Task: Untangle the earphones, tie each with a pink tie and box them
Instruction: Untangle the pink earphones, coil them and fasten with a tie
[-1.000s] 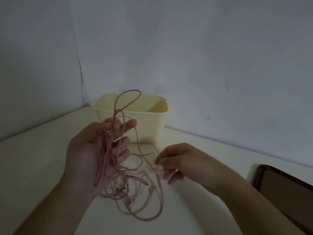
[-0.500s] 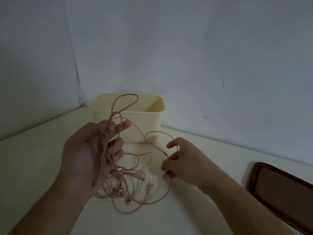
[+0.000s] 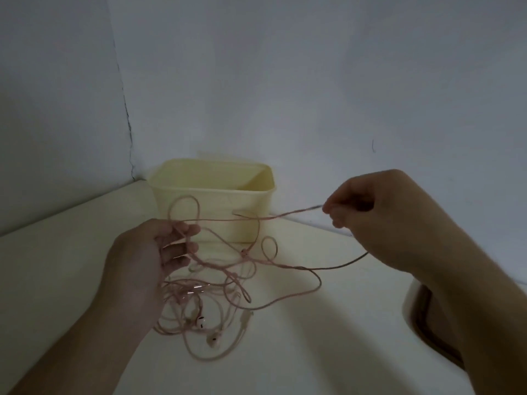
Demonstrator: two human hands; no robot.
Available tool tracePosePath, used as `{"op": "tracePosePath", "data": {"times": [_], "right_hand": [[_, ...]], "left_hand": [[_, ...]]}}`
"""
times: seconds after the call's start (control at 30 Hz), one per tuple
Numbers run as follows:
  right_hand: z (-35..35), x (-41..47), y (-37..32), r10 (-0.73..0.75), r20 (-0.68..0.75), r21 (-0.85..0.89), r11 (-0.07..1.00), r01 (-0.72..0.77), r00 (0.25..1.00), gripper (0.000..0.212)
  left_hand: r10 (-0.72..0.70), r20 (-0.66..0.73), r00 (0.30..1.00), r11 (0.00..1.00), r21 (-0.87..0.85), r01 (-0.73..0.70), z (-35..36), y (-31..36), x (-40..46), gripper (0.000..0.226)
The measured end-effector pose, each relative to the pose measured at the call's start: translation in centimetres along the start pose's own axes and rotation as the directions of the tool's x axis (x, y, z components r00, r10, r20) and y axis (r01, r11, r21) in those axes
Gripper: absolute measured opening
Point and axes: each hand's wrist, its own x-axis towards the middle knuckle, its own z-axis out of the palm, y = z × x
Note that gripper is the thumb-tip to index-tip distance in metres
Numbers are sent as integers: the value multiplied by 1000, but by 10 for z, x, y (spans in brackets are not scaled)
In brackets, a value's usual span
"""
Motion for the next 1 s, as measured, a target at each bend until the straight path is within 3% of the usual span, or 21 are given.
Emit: {"op": "tracePosePath", "data": {"times": [0.1, 0.17, 0.23, 0.3, 0.33, 0.37, 0.43, 0.57, 0.7, 0.8, 0.93, 1.0], "right_hand": [[-2, -5, -14, -102, -130, 80, 990, 113, 986, 19], [1, -9, -24, -141, -99, 161, 975, 156, 985, 20], [11, -14, -32, -173, 13, 166, 972, 168, 985, 20], [25, -19, -37, -198, 137, 169, 970, 174, 971, 19], [32, -21, -39, -214, 188, 169, 969, 183, 959, 19], [37, -21, -40, -230, 220, 168, 966, 196, 948, 20], [40, -21, -40, -258, 241, 166, 961, 222, 936, 25], [29, -15, -31, -197, 102, 61, 980, 192, 975, 33], [25, -7, -21, -63, -141, 38, 997, 69, 988, 18], [24, -6, -20, 34, -190, 141, 990, -7, 981, 28], [22, -3, -13, 45, -262, 66, 997, -29, 964, 41], [19, 0, -9, 97, -287, 143, 988, -57, 953, 50]], "left_hand": [[152, -100, 983, 982, 128, -138, 1, -2, 2, 30], [378, -71, 923, 918, 153, -365, 6, 4, -9, 34], [567, 154, 809, 779, 220, -587, 11, 7, -24, 39], [512, 447, 733, 670, 326, -667, 20, 3, -39, 49], [412, 555, 723, 695, 322, -643, 25, 0, -44, 53], [296, 623, 724, 785, 274, -556, 31, -1, -49, 48], [218, 632, 744, 888, 188, -420, 33, -6, -50, 14], [310, 351, 884, 919, 127, -373, 21, -5, -31, 30], [357, 146, 923, 934, -49, -354, 10, 9, -15, 31], [340, 122, 932, 933, -169, -318, 5, 15, -12, 43], [275, 121, 954, 938, -250, -239, -2, 25, -8, 52], [251, 139, 958, 935, -291, -203, -7, 31, -5, 56]]}}
